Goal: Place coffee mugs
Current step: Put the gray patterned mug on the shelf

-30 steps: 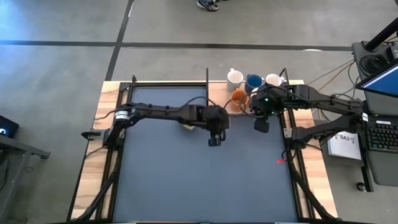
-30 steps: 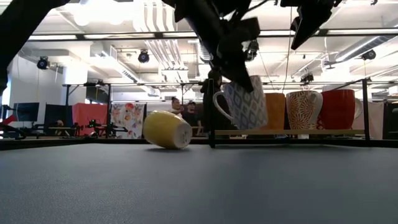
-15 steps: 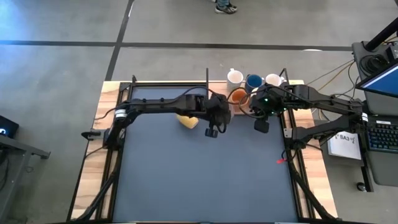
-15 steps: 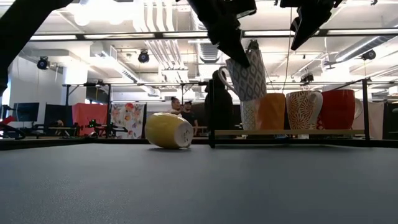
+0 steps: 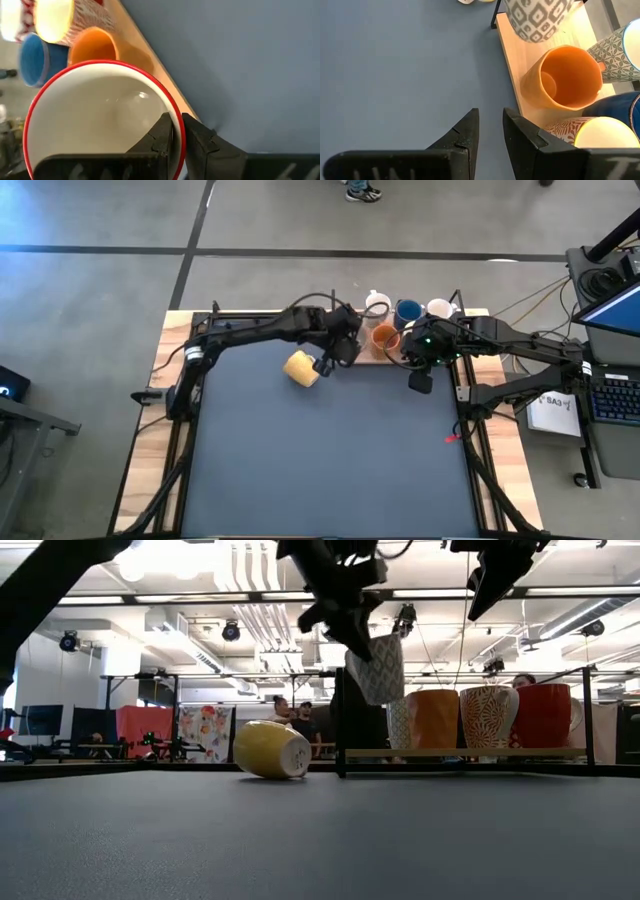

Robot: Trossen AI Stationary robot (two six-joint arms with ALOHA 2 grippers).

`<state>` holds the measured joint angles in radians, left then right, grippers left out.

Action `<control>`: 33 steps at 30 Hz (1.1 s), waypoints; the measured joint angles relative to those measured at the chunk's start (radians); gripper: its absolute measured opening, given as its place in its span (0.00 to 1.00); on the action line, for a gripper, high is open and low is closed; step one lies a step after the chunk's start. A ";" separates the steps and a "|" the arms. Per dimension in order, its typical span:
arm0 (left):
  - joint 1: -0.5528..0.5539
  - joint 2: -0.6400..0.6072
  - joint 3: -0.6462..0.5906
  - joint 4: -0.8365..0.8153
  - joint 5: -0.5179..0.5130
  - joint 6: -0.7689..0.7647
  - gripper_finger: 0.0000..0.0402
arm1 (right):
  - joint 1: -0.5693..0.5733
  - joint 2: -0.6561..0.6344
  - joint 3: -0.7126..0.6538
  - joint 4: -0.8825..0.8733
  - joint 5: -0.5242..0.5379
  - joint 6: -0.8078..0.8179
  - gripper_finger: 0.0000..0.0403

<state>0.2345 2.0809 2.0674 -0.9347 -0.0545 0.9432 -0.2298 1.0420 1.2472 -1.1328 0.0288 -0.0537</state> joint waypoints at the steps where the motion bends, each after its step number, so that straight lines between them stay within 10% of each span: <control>1: 0.010 0.000 -0.001 -0.006 0.019 0.011 0.03 | 0.000 0.000 0.000 0.000 0.000 0.002 0.19; 33: 0.122 0.048 0.000 0.008 0.166 0.227 0.03 | 0.000 0.000 0.000 0.017 0.000 -0.011 0.18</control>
<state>0.3560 2.1288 2.0674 -0.9263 0.1113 1.1706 -0.2298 1.0420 1.2469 -1.1161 0.0290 -0.0647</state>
